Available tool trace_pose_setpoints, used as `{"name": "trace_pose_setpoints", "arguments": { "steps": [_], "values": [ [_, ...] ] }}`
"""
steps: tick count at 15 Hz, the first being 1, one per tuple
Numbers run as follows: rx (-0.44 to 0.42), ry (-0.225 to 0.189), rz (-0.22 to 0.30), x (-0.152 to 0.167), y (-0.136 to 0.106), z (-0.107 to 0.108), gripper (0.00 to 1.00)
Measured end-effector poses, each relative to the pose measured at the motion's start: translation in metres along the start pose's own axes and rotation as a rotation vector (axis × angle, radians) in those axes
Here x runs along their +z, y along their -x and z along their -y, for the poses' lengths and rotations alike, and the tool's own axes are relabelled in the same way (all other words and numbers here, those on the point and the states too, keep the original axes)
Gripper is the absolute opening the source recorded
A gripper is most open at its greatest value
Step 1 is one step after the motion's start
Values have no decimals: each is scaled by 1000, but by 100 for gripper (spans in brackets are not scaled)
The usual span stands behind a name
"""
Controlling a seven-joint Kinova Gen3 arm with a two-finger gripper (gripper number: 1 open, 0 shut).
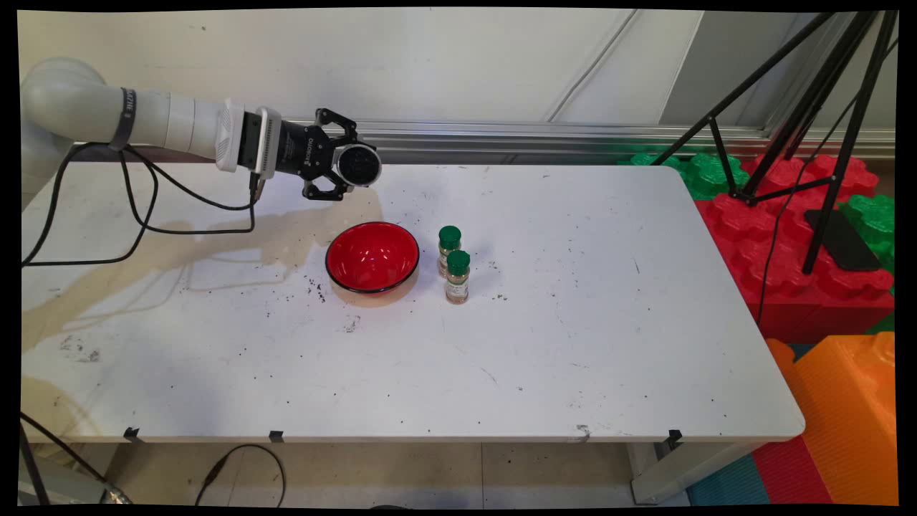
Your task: Pour the black seasoning powder in the red bowl
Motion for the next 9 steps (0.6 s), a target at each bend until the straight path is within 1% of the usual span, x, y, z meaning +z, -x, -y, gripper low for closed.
{"name": "trace_pose_setpoints", "arguments": {
  "steps": [9],
  "values": [
    [247,-10,41,-2,-2,-5,0]
  ]
}}
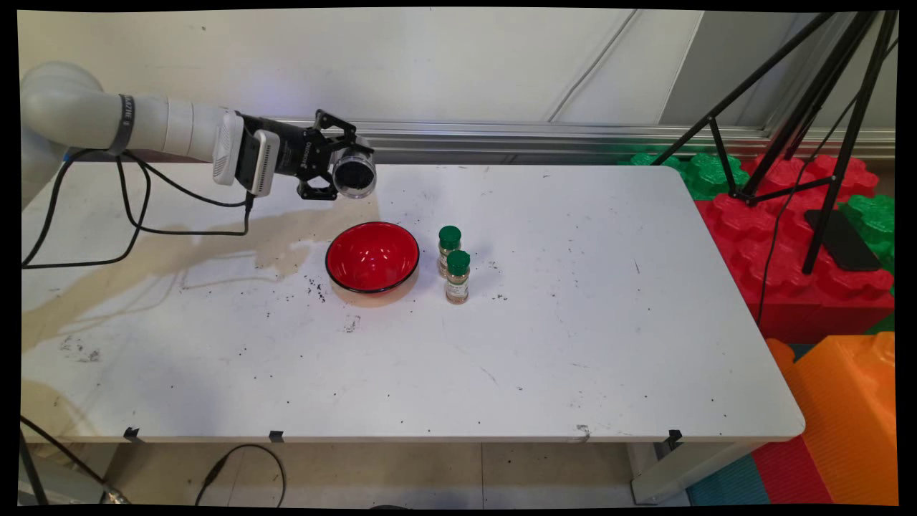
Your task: Pour the black seasoning powder in the red bowl
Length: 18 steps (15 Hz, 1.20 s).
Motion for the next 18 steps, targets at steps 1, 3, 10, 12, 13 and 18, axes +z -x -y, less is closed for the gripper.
{"name": "trace_pose_setpoints", "arguments": {
  "steps": [1,3,10,12,13,18],
  "values": [
    [21,-2,5,0,0,0,0],
    [68,-6,14,-1,-1,0,0],
    [221,-19,40,-5,-7,1,0],
    [262,-23,47,-6,-8,2,0],
    [283,-25,49,-7,-9,2,0],
    [351,-32,54,-9,-13,2,0]
  ]
}}
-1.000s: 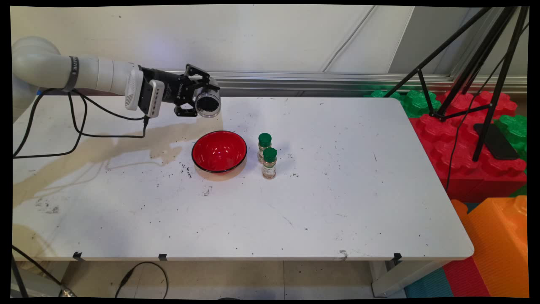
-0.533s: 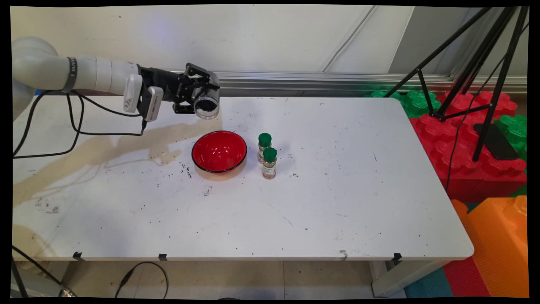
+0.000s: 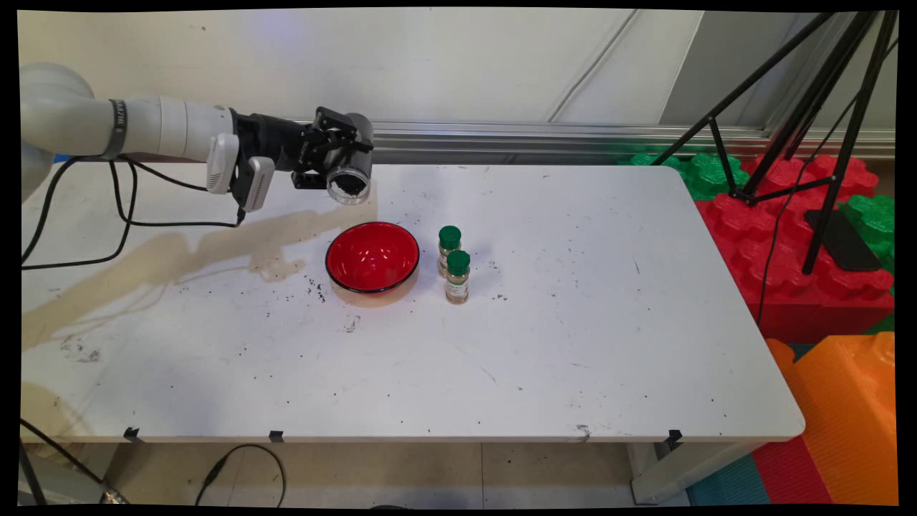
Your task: Pour the black seasoning powder in the red bowl
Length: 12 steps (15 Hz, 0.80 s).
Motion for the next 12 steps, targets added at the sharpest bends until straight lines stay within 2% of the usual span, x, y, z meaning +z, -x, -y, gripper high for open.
{"name": "trace_pose_setpoints", "arguments": {
  "steps": [12],
  "values": [
    [121,-23,-3,-2,-10,4,0]
  ]
}}
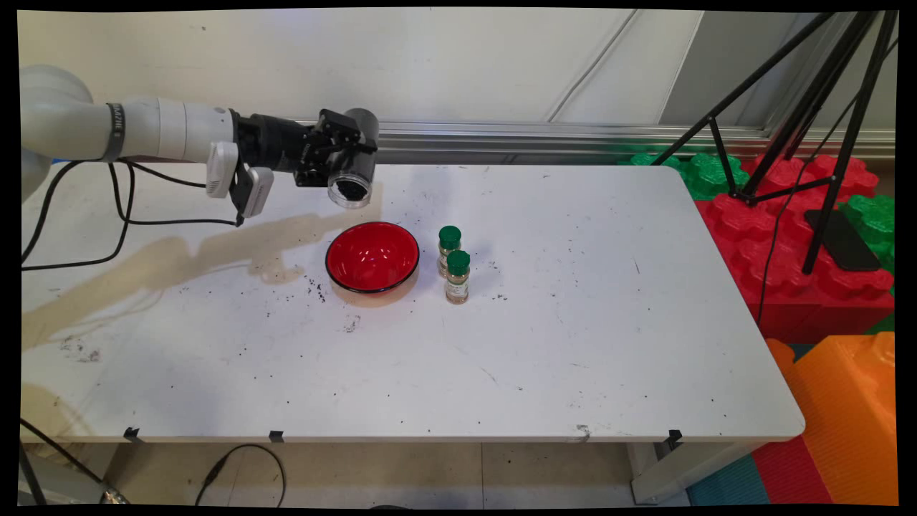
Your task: Pour the black seasoning powder in the red bowl
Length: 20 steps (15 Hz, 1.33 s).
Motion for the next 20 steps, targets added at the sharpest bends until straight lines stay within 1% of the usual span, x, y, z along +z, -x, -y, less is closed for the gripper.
{"name": "trace_pose_setpoints", "arguments": {
  "steps": [10,20],
  "values": [
    [69,-14,-5,5,-9,4,0],
    [137,-19,8,10,-13,6,0]
  ]
}}
